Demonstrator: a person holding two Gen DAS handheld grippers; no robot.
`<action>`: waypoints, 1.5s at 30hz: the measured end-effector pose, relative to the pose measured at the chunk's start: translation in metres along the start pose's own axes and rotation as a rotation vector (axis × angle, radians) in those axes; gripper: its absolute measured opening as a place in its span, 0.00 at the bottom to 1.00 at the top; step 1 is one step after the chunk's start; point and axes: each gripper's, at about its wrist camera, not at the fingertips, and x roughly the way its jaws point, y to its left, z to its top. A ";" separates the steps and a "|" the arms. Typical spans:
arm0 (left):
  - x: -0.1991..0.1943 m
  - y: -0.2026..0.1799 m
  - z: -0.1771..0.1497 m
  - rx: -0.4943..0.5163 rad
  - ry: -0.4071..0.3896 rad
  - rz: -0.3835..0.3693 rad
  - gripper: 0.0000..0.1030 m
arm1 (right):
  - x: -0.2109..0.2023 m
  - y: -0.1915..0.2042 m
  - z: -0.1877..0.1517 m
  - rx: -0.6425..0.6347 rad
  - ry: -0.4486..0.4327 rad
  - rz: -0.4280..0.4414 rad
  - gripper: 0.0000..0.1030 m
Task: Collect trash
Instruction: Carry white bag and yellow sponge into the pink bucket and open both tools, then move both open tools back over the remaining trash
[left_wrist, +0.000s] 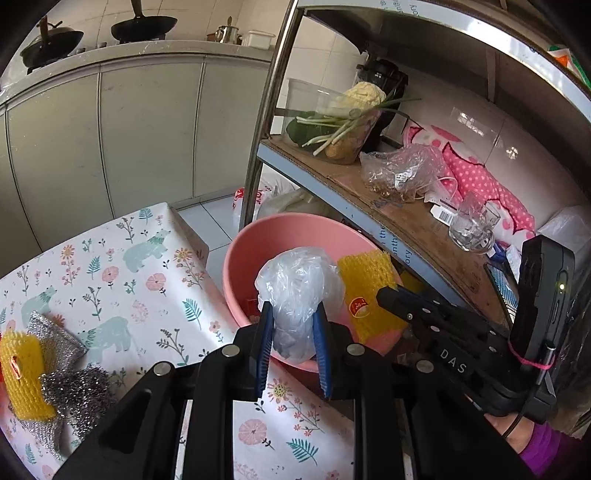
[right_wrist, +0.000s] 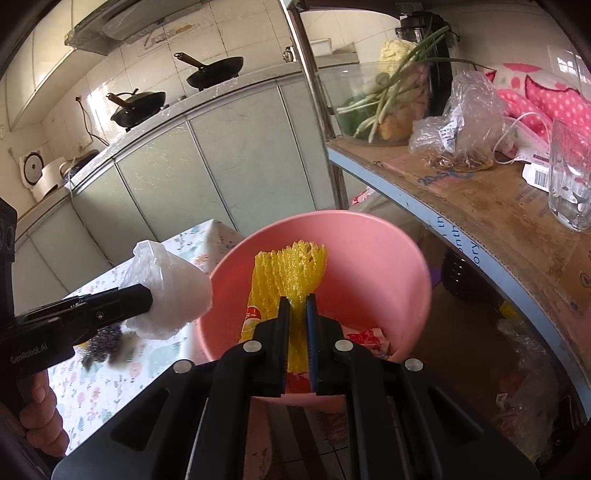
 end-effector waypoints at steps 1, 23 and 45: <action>0.005 -0.001 0.000 -0.001 0.012 -0.002 0.20 | 0.003 -0.002 0.000 -0.005 0.002 -0.015 0.09; 0.065 -0.016 -0.009 0.019 0.138 0.005 0.32 | 0.031 -0.025 -0.012 0.027 0.079 -0.055 0.25; 0.003 -0.026 -0.016 0.031 0.059 0.056 0.37 | -0.018 0.006 -0.018 -0.016 0.051 0.002 0.30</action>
